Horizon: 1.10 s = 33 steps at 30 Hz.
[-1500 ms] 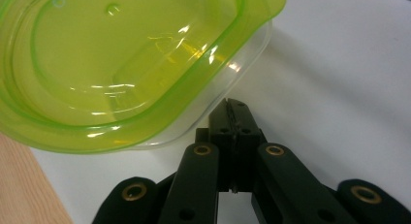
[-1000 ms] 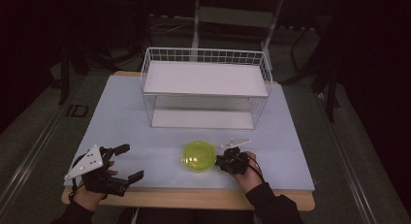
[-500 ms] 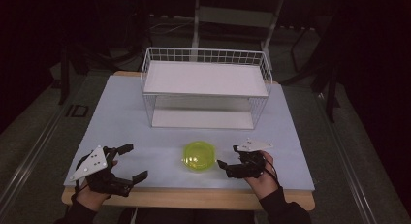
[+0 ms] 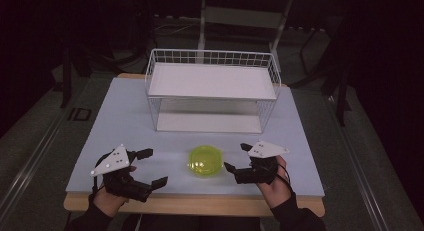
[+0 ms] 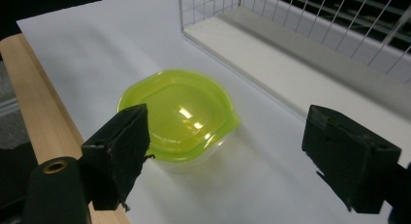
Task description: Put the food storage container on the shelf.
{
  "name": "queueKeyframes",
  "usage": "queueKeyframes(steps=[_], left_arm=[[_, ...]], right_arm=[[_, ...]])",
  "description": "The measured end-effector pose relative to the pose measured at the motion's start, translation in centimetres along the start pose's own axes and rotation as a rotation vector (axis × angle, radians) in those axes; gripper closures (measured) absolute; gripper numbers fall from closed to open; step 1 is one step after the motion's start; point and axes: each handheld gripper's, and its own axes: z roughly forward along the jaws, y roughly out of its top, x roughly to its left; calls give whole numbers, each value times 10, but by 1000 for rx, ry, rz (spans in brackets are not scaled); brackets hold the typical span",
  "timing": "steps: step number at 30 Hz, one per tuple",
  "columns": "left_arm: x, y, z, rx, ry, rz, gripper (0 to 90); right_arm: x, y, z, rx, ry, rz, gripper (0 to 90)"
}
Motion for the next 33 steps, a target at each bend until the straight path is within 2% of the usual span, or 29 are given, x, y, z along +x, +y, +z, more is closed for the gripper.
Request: queueKeyframes(steps=[1,5,6,7,10,12,13,14,16,19,22,26,27,29,31,33], left_arm=[[0,3,3,2,4,4,22],[3,17,14,14,-2,19,22],[3,21,17,17,12,18,22],[4,24,19,26,8,17,23],[8,30,29,50,23,16,23],[12,32,36,62,31,2,23],[12,32,36,62,31,2,23],[14,32,42,64,28,-6,23],[16,31,50,83,37,-16,23],[21,23,67,112,32,-78,40],[24,14,79,138,23,-141,61],[26,2,93,202,29,-185,86],[28,-1,96,209,34,-211,128],[30,-6,100,232,39,-238,140],[34,-12,104,250,52,-277,158],[37,-16,108,275,52,-325,188]], right_arm=[[-1,6,-2,-10,2,-25,168],[-3,17,-1,7,-6,-51,158],[-3,20,0,15,-5,-45,157],[-3,22,1,16,-4,-43,158],[-5,27,6,23,17,-4,157],[-8,29,10,29,18,28,157],[-8,29,10,29,18,28,157],[-10,29,19,27,19,59,141],[-11,28,21,37,35,61,140],[-12,24,34,61,32,94,145],[-13,20,43,90,62,118,152],[-15,14,52,122,43,153,189],[-15,12,53,132,51,164,221],[-14,9,54,133,37,177,224],[-14,6,54,147,50,218,302],[-13,1,56,159,51,238,333]])
